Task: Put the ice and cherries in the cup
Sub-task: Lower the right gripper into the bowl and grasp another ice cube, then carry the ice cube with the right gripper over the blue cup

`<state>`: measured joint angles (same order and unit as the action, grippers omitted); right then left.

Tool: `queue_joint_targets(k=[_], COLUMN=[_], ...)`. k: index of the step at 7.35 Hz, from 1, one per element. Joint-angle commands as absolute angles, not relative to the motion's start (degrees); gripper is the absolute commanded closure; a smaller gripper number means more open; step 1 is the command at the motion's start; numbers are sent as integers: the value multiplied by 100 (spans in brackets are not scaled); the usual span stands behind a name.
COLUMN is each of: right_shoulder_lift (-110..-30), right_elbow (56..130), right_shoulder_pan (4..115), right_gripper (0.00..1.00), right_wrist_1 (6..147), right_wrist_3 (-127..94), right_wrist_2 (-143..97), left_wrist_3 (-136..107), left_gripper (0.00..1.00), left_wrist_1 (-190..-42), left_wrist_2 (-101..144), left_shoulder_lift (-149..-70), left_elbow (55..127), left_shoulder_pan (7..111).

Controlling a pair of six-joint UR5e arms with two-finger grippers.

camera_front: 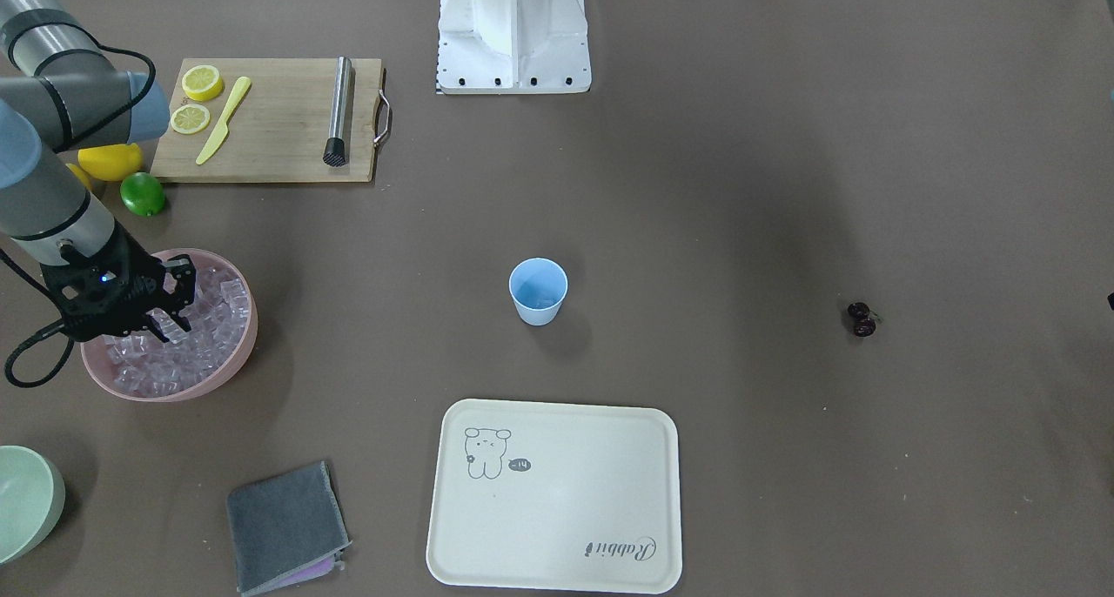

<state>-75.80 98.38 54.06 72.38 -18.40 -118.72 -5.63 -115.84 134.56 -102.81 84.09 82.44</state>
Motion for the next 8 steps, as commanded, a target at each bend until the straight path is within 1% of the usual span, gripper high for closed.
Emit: queue_joint_targets(k=[1, 2, 3, 4, 5, 6, 8], right_shoulder_lift=[-6391, -5250, -4325, -3463, -3089, -2972, -2988], right_elbow=[10477, 9789, 8903, 8051, 7798, 7796, 7717], right_shoulder_pan=[5031, 4645, 4092, 3774, 3597, 3456, 3244], right_gripper=[100, 100, 100, 100, 100, 100, 100], right_wrist_1=[9183, 9376, 9361, 9360, 9360, 9343, 9177], right_wrist_3=[-2795, -3856, -4581, -5162, -5472, -5693, -5818], right_wrist_2=[-11831, -11613, -11158, -10684, -10644, -10617, -10188], left_wrist_3=[-562, -562, -562, -562, -562, -562, -562], left_gripper=[2, 2, 2, 2, 2, 2, 2], left_wrist_1=[-11584, -11584, -11584, -11584, -11584, -11584, -11584], left_wrist_2=[13456, 13456, 13456, 13456, 13447, 13456, 13456], left_shoulder_lift=[-10248, -10231, -10230, -10239, -10248, -10239, -10239], left_elbow=[8420, 8455, 8412, 8402, 8385, 8393, 8376], left_shoulder_pan=[8244, 8244, 8244, 8244, 8244, 8244, 8244])
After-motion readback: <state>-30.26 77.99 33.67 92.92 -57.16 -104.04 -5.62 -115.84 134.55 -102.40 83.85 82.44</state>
